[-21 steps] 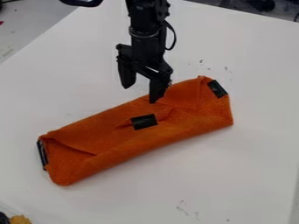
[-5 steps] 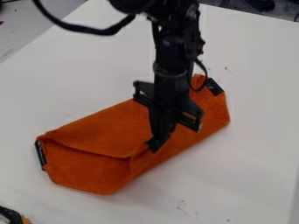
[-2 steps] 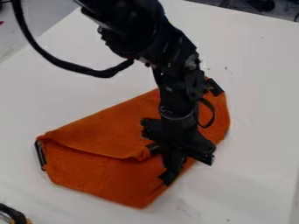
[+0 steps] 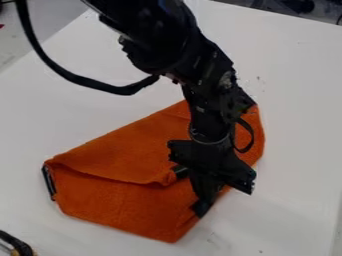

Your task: Unfold the cloth from top left to bottom right

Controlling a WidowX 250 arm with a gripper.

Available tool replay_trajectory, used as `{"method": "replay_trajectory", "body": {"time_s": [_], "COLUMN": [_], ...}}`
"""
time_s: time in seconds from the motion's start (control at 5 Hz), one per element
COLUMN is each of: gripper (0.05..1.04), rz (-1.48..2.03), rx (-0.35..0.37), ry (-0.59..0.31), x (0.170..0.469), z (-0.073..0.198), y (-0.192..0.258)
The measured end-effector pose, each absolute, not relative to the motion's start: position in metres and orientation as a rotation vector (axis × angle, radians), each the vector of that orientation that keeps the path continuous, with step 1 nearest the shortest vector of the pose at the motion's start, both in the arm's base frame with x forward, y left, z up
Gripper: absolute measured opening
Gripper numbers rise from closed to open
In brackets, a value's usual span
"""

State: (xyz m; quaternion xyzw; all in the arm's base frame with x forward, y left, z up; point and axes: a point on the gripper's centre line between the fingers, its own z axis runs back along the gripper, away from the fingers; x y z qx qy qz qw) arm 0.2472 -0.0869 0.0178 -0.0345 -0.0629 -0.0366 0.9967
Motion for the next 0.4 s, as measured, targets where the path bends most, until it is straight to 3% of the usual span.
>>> {"method": "replay_trajectory", "body": {"time_s": [0.4], "gripper": [0.782], "rz": [-0.046], "rx": [-0.11], "ry": [-0.123], "x": [0.244], "z": [0.021], "y": [-0.11]}}
